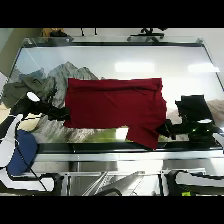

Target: Fold the shirts.

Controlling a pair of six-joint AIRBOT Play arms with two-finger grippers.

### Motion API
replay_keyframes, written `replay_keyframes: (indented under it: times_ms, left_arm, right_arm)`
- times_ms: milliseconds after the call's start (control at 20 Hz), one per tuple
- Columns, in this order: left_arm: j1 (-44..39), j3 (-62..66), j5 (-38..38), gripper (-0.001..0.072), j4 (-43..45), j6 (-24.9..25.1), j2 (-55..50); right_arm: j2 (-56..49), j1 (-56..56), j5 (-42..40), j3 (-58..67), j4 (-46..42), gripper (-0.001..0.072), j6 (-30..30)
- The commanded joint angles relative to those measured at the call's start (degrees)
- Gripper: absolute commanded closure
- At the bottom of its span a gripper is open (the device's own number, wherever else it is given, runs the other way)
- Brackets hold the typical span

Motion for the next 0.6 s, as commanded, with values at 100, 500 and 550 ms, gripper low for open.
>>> replay_keyframes:
  times_ms: [100, 500, 550]
  left_arm:
    - [0.0, 0.0, -4.0, 0.0695, 0.5, 0.0, 0.1]
    - [3.2, -7.2, -7.9, 0.0695, 12.4, -2.0, 7.8]
    - [4.5, -7.4, -8.0, 0.0695, 12.0, -2.0, 8.6]
  right_arm:
    - [5.9, 1.0, 7.7, 3.1, 1.6, 0.0693, 1.5]
    - [16.9, -3.8, 8.0, 2.3, -24.3, 0.0695, 15.9]
    - [17.8, -4.4, 7.8, 2.3, -20.3, 0.0694, 13.5]
